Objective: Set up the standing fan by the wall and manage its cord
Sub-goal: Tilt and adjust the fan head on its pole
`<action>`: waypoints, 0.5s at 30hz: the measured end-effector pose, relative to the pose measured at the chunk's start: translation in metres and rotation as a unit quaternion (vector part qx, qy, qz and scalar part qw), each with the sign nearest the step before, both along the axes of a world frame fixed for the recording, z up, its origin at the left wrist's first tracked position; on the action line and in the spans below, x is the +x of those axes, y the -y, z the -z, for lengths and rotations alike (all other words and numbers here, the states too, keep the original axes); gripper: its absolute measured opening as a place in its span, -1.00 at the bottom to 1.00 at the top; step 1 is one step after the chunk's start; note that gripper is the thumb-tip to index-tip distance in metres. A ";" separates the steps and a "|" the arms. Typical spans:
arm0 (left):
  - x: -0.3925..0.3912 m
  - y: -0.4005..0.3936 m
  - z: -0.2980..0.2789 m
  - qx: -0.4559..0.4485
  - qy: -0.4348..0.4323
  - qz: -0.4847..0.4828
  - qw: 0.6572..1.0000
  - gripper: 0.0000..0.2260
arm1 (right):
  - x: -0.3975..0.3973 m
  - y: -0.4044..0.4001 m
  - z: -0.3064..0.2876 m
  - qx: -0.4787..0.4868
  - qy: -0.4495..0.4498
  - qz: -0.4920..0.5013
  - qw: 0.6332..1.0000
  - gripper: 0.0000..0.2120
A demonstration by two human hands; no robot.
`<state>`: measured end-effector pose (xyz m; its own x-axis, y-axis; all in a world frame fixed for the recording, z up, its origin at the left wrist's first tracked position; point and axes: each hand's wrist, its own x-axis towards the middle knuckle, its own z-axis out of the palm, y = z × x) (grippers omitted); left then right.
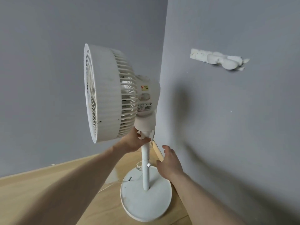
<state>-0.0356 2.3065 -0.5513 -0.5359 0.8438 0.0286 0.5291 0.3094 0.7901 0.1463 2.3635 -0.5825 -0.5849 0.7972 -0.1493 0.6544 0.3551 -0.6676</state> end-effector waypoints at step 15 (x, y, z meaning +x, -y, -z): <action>0.003 0.132 -0.035 -0.023 0.038 -0.135 0.990 -0.21 | -0.038 0.022 -0.078 0.010 -0.297 0.027 0.954 -0.22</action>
